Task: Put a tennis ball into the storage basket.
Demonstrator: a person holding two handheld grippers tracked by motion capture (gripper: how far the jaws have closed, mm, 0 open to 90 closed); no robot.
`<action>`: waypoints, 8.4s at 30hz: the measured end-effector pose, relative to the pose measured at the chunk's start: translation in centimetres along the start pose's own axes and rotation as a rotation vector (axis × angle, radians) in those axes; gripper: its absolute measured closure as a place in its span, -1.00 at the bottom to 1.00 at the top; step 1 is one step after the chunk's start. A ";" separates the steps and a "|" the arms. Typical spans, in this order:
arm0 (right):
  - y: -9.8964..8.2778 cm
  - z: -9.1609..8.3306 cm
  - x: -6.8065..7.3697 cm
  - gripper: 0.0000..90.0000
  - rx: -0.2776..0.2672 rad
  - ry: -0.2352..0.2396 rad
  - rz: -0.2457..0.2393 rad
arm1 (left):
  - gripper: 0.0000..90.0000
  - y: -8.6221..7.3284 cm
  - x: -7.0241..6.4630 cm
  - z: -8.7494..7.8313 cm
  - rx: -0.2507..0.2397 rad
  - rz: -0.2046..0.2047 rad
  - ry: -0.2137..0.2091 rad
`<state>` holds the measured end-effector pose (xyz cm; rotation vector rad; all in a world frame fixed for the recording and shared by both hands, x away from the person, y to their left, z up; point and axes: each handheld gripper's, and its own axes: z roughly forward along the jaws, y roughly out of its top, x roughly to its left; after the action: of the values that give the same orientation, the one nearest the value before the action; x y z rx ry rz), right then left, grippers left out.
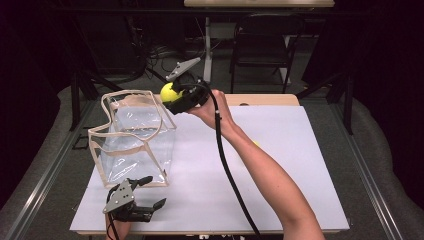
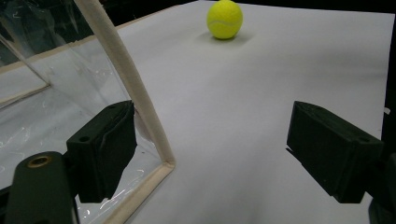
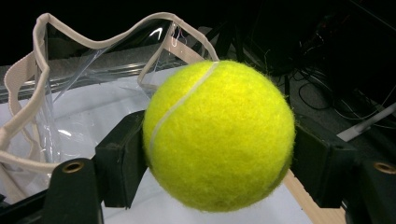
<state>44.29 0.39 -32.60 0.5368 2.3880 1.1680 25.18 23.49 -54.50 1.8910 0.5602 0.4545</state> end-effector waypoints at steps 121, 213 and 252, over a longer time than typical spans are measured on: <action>2.9 6.8 6.3 -0.42 0.180 0.136 -0.119 | -0.65 0.0 0.1 0.0 -0.009 -0.001 -0.007; -7.6 0.0 1.7 -1.00 0.114 0.131 0.046 | -0.65 0.0 0.0 0.0 -0.003 -0.002 -0.010; -15.8 -2.1 2.2 -1.00 0.139 0.072 0.088 | -0.65 0.0 -0.1 0.0 -0.002 -0.002 -0.013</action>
<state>38.90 -8.90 -44.65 0.6607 2.5445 1.0795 25.12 23.49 -54.49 1.8905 0.5531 0.4408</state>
